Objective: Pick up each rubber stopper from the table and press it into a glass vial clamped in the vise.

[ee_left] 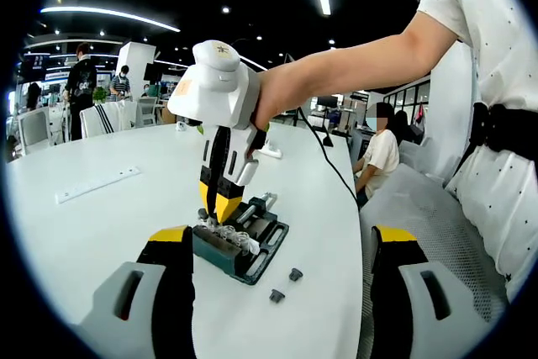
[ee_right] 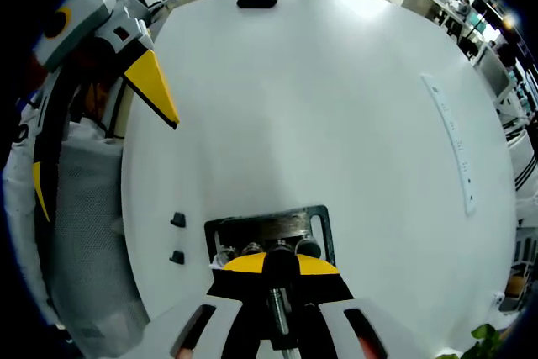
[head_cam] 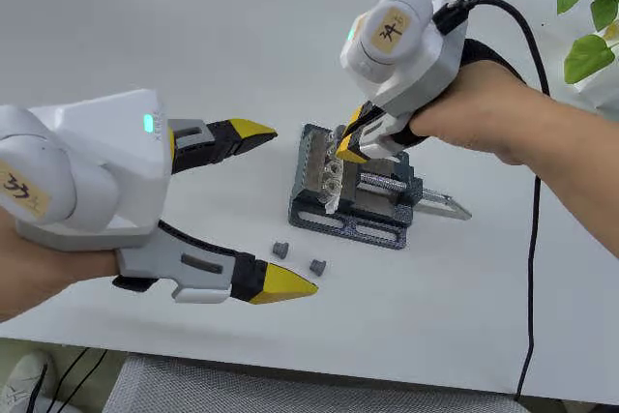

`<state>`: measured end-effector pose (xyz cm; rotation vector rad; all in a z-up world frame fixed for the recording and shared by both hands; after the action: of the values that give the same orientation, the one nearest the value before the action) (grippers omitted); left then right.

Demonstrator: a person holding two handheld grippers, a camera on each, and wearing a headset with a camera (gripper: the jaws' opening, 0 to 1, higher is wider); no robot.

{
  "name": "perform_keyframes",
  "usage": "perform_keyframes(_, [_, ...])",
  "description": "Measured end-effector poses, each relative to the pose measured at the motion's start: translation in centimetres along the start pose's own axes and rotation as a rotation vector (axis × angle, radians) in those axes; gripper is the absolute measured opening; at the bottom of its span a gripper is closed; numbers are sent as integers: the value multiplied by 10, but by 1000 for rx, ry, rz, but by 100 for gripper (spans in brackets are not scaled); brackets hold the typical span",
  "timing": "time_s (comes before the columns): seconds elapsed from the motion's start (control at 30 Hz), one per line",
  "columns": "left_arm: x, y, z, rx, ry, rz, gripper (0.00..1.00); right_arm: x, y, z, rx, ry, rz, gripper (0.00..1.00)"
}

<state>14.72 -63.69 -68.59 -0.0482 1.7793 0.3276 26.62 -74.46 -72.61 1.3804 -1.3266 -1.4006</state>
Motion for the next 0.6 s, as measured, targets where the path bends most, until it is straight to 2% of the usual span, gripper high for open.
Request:
perform_keyframes(0.07, [-1,0,0,1,-1,0,87,1,1,1,1,19,-12,6])
perform_keyframes(0.13, [-2,1,0,-1,-1,-2,87,2,1,1,1,-2,-21,7])
perform_keyframes(0.6, [0,2,0,-2,5,-2,85,3,1,1,3,-20,-57,8])
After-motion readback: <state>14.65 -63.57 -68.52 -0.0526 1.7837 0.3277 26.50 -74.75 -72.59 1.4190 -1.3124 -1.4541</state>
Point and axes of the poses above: the centre of the closed fingertips' face, and the gripper's own axes: y roughly backward along the fingers, z roughly to its left, x roughly out of its underside, the point moved 6 cm from there along y, roughly backward along the fingers, and after that the axes turned 7 degrees about x, right-handed, at the moved point
